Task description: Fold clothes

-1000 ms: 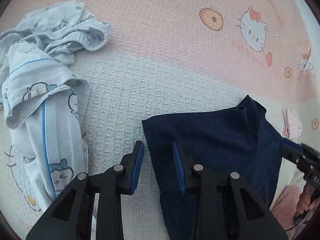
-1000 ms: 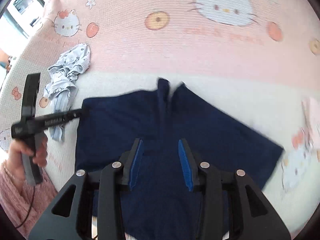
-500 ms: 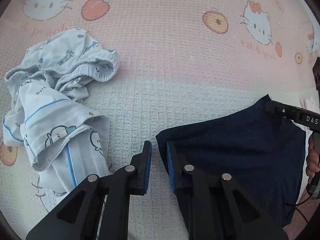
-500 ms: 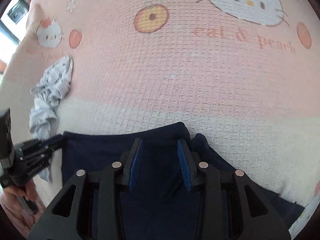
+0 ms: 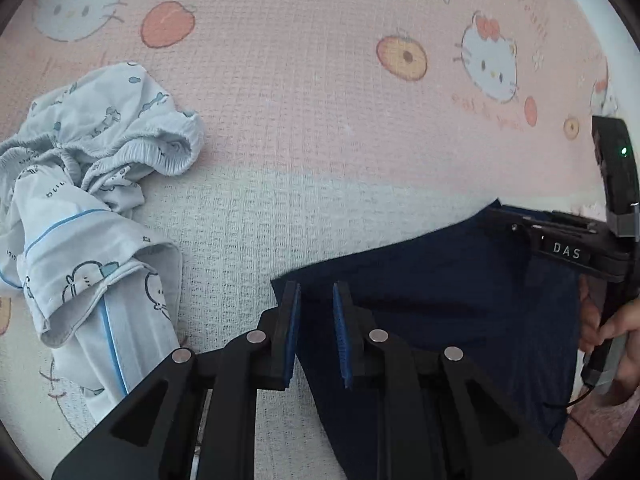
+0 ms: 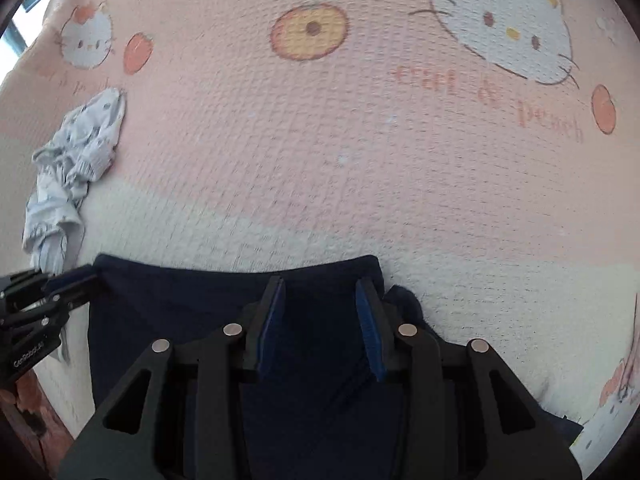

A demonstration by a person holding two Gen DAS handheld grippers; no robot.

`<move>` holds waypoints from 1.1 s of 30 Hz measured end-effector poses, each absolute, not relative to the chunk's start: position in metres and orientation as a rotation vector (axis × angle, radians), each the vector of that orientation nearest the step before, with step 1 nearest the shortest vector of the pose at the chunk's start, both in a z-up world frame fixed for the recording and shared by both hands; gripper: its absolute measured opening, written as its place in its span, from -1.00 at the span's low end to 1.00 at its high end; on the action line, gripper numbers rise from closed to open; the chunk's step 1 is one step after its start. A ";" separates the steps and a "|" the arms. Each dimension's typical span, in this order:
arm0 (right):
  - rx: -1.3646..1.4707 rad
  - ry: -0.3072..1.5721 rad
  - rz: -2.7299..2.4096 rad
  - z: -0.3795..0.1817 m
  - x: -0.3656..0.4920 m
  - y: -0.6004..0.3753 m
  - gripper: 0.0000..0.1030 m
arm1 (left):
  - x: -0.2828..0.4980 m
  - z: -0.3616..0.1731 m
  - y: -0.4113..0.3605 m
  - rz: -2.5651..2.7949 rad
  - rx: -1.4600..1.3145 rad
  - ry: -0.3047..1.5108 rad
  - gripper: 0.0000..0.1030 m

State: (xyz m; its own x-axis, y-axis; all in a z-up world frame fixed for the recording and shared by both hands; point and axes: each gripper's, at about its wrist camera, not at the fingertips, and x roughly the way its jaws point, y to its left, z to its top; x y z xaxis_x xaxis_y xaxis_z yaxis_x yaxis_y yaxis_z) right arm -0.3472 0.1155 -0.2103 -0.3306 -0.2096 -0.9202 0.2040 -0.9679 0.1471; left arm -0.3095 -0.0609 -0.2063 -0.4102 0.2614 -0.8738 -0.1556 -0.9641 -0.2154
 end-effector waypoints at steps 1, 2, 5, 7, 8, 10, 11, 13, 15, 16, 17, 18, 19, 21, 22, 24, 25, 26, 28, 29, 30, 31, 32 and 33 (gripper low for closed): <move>1.623 -0.005 -2.356 -0.205 -0.342 0.113 -0.29 | -0.308 -0.206 -0.057 2.409 -1.525 -0.139 -0.64; 1.598 0.006 -2.331 -0.199 -0.336 0.110 -0.29 | -0.308 -0.208 -0.052 2.362 -1.516 -0.127 -0.64; 1.579 0.100 -2.143 -0.197 -0.311 0.085 -0.29 | -0.297 -0.219 -0.030 2.259 -1.546 -0.073 -0.64; 1.606 0.207 -2.037 -0.210 -0.297 0.068 -0.29 | -0.298 -0.223 -0.019 2.270 -1.546 0.003 -0.64; 1.615 0.263 -2.029 -0.218 -0.292 0.065 -0.29 | -0.298 -0.225 -0.014 2.280 -1.543 0.043 -0.64; 1.580 0.290 -2.085 -0.225 -0.296 0.067 -0.30 | -0.304 -0.223 -0.018 2.346 -1.582 0.071 -0.64; 1.571 0.262 -2.132 -0.223 -0.302 0.071 -0.30 | -0.306 -0.219 -0.024 2.376 -1.596 0.048 -0.64; 1.610 0.192 -2.226 -0.211 -0.307 0.084 -0.29 | -0.303 -0.206 -0.036 2.391 -1.574 -0.041 -0.63; 1.592 0.051 -2.280 -0.189 -0.302 0.099 -0.30 | -0.294 -0.195 -0.041 2.381 -1.559 -0.068 -0.61; 1.584 -0.027 -2.275 -0.180 -0.293 0.106 -0.30 | -0.288 -0.193 -0.039 2.369 -1.567 -0.066 -0.57; 1.576 -0.106 -2.259 -0.172 -0.282 0.113 -0.29 | -0.282 -0.195 -0.036 2.339 -1.597 -0.070 -0.54; 1.594 -0.134 -2.256 -0.169 -0.268 0.119 -0.29 | -0.277 -0.199 -0.032 2.304 -1.634 -0.077 -0.53; 1.621 -0.149 -2.257 -0.168 -0.253 0.125 -0.28 | -0.269 -0.201 -0.030 2.258 -1.692 -0.127 -0.52; 1.692 -0.120 -2.267 -0.176 -0.222 0.130 -0.28 | -0.251 -0.204 -0.027 2.153 -1.819 -0.256 -0.52; 1.723 -0.132 -2.264 -0.179 -0.206 0.139 -0.28 | -0.237 -0.202 -0.027 2.108 -1.824 -0.351 -0.52; 1.782 -0.173 -2.255 -0.185 -0.172 0.162 -0.28 | -0.205 -0.192 -0.022 2.120 -1.787 -0.384 -0.49; 1.811 -0.193 -2.250 -0.189 -0.155 0.173 -0.28 | -0.188 -0.188 -0.019 2.132 -1.769 -0.386 -0.45; 1.834 -0.239 -2.248 -0.191 -0.139 0.188 -0.28 | -0.177 -0.188 -0.010 2.152 -1.765 -0.354 -0.44; 1.873 -0.341 -2.260 -0.200 -0.113 0.211 -0.27 | -0.162 -0.202 0.007 2.129 -1.821 -0.281 -0.43; 1.886 -0.392 -2.262 -0.206 -0.103 0.222 -0.27 | -0.154 -0.210 0.011 2.109 -1.854 -0.243 -0.43; 1.891 -0.436 -2.258 -0.213 -0.094 0.229 -0.27 | -0.147 -0.218 0.015 2.092 -1.881 -0.202 -0.43; 1.908 -0.444 -2.253 -0.221 -0.086 0.233 -0.27 | -0.141 -0.224 0.017 2.096 -1.893 -0.165 -0.43; 1.898 -0.426 -2.265 -0.223 -0.080 0.234 -0.27 | -0.136 -0.224 0.017 2.115 -1.866 -0.152 -0.43; 1.879 -0.404 -2.281 -0.224 -0.074 0.236 -0.27 | -0.132 -0.223 0.016 2.120 -1.858 -0.147 -0.43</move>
State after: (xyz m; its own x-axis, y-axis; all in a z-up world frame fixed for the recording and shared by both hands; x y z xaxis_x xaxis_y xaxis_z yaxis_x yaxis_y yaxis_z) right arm -0.0735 0.2357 -0.2237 -0.1990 -0.2906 -0.9359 -0.0487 -0.9509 0.3056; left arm -0.1322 0.0158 -0.2229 -0.1048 0.3022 -0.9475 -0.1686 -0.9443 -0.2826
